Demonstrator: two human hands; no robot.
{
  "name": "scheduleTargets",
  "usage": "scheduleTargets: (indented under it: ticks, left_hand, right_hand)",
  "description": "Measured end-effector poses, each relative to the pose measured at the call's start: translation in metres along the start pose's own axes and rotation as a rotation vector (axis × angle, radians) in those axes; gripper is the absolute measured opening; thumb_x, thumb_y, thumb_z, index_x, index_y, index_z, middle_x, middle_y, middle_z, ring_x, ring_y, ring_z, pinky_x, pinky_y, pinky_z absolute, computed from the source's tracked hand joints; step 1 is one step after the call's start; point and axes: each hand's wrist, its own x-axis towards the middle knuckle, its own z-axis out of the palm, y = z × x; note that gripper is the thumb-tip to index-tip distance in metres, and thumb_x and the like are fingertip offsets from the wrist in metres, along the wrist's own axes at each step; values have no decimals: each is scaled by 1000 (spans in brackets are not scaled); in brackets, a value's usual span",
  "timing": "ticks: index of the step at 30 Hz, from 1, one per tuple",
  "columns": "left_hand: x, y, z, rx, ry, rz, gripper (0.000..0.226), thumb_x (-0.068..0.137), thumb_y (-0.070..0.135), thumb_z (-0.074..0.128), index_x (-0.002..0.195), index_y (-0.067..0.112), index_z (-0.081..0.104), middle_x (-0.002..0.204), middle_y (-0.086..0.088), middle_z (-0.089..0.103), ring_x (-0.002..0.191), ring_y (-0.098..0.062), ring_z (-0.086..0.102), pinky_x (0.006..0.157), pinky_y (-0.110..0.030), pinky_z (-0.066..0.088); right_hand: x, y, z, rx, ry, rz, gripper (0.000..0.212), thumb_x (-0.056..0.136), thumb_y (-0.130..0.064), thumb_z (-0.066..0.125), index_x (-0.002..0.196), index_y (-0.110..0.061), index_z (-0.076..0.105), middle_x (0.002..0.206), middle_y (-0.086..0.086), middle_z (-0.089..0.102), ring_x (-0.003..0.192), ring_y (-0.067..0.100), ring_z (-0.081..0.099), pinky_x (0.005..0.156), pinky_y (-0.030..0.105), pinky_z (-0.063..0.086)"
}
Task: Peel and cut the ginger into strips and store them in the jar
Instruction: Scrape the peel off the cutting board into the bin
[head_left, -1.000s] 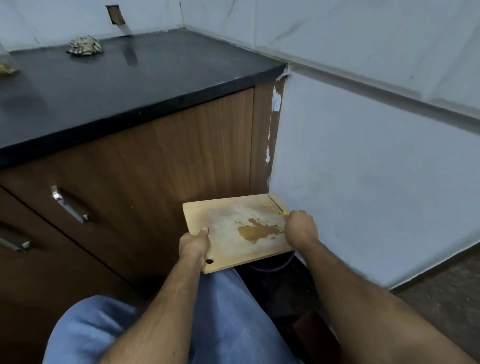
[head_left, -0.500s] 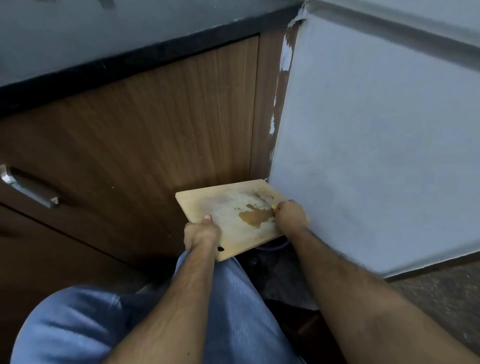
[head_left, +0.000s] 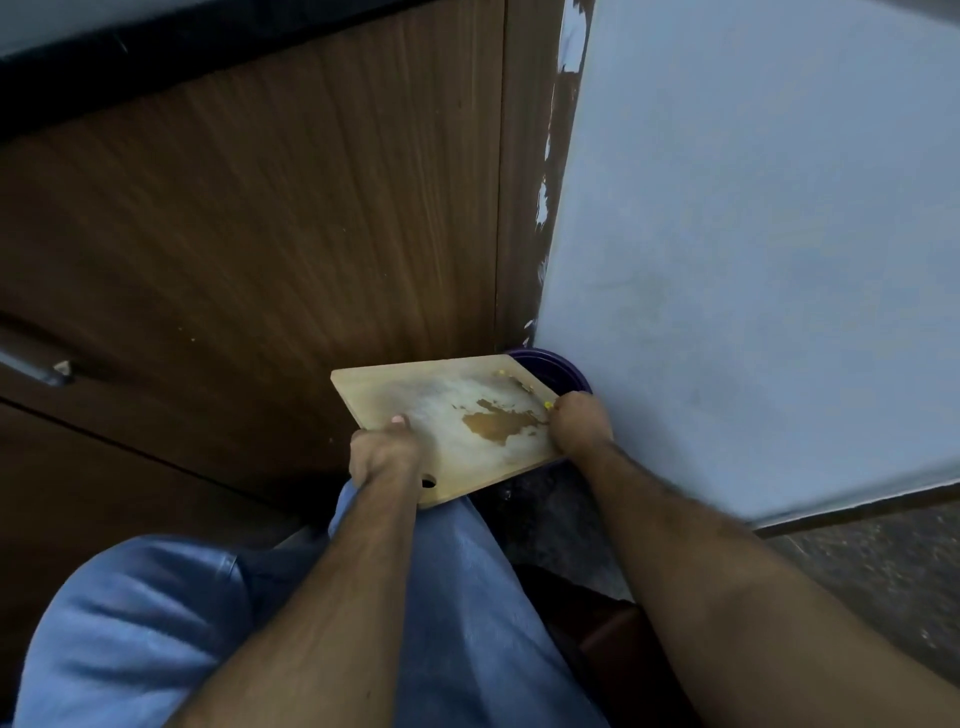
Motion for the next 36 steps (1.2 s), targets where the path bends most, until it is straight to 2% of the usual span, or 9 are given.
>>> scheduleTargets:
  ticks: [4,7,12,17,22,24,26,30,36]
  left_hand:
    - [-1,-1,1,1,11,-2,53,97,42,56,134,5,48,129,-20,57,113,-39,59,69,-40,43]
    - [-2,0,2,12,22,-8,53,97,42,56,135,5,47,129,-20,57,115,-39,58,69,-40,42]
    - [-4,-1,4,-59,16,-18,54,96,41,58,137,7,47,130,-19,56,115,-37,58,77,-42,48]
    - [-1,1,5,-68,5,-35,56,94,43,60,135,7,47,131,-19,55,115,-37,58,89,-45,52]
    - [0,-1,4,-86,9,-41,56,93,44,60,134,8,48,129,-19,56,112,-37,59,86,-44,53]
    - [1,0,4,-76,16,-47,57,93,45,60,135,7,49,130,-19,55,113,-38,58,91,-45,52]
    - [1,2,4,-72,23,-52,57,93,45,60,135,7,49,131,-19,55,114,-38,58,92,-46,52]
    - [-1,4,6,-88,17,-65,58,94,44,59,137,7,46,132,-19,55,116,-37,57,95,-46,51]
    - [-5,6,5,-68,19,-84,59,95,45,58,137,6,45,130,-19,56,116,-35,57,88,-42,49]
  right_hand:
    - [2,8,6,17,-12,71,27,96,-10,44,105,-2,69,108,15,67,99,32,64,80,40,55]
    - [7,13,5,30,37,96,28,97,-11,45,107,-3,69,110,15,66,100,32,63,83,39,53]
    - [19,-3,8,138,26,-83,30,96,-14,43,83,-1,67,92,17,68,86,33,65,72,38,51]
    - [21,-15,14,100,18,-101,28,96,-16,46,99,-2,71,98,13,68,90,28,63,78,38,53]
    - [22,5,10,41,55,23,28,94,-12,46,109,-1,67,113,19,65,105,36,61,86,39,50]
    - [23,15,4,25,69,61,29,95,-12,46,111,-1,67,115,19,64,106,35,62,88,40,50]
    - [24,17,-1,50,79,27,26,94,-13,48,104,-2,69,109,18,66,100,34,63,84,38,51]
    - [18,11,-10,192,32,-127,25,88,-18,53,72,-5,67,71,10,64,71,27,60,61,30,44]
    - [9,22,-11,211,21,-129,23,84,-25,59,70,-10,70,69,6,66,70,23,62,60,29,46]
